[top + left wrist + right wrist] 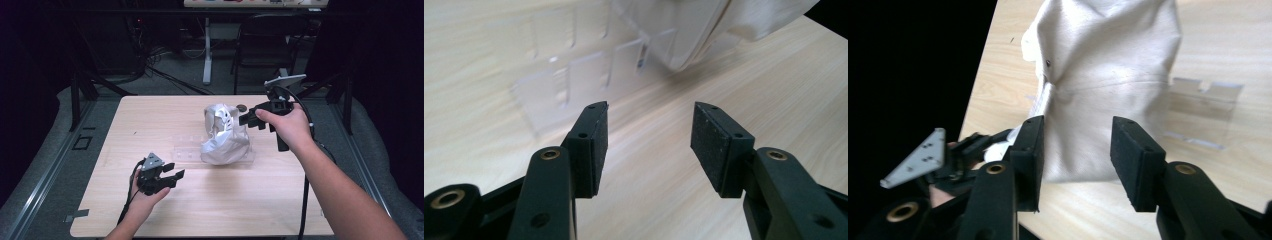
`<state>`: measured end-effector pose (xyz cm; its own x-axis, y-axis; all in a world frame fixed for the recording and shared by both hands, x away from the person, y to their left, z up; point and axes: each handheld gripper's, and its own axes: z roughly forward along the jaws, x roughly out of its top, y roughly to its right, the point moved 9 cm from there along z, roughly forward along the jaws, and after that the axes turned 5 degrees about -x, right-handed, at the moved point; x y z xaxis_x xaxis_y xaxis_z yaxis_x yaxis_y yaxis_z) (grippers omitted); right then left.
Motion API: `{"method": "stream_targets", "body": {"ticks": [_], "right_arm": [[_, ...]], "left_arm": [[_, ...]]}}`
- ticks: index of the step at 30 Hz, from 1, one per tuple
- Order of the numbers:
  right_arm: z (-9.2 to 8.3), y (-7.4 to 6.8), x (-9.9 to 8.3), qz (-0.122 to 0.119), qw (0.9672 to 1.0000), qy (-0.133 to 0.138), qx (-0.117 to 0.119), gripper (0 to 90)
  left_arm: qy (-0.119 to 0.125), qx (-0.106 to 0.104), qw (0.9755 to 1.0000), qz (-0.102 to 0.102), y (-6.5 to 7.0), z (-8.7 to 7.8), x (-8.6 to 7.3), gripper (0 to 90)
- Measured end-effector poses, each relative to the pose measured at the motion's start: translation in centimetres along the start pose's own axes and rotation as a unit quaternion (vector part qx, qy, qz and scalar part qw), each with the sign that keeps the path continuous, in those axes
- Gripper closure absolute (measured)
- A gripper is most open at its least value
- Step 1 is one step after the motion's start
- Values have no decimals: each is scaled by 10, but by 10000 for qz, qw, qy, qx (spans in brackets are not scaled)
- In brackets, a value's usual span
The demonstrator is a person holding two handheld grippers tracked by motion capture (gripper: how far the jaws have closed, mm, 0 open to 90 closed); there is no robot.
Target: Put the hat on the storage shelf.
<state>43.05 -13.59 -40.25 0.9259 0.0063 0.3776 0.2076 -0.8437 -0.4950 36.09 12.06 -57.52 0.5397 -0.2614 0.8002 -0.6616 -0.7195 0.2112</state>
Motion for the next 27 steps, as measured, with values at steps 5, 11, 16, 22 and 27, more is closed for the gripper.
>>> {"method": "stream_targets", "body": {"ticks": [5, 11, 16, 22, 27], "right_arm": [[-5, 10, -13, -139, 9997, 208, -54, 558], [-6, 27, -27, -230, 9989, 410, -87, 527], [1, 51, -45, -402, 9971, 474, -430, 511], [12, 78, -73, -679, 9927, 615, -791, 511], [31, 104, -104, -809, 9911, 477, -941, 500]], "left_arm": [[-25, 69, 10000, -48, -8, -10, -17, 494], [-69, 135, 9999, -66, -19, -13, -30, 479], [-183, 195, 9996, -42, -25, -10, -37, 466], [-281, 341, 9990, -21, -34, -8, -41, 463], [-354, 443, 9983, -100, -42, -6, -45, 460]]}}
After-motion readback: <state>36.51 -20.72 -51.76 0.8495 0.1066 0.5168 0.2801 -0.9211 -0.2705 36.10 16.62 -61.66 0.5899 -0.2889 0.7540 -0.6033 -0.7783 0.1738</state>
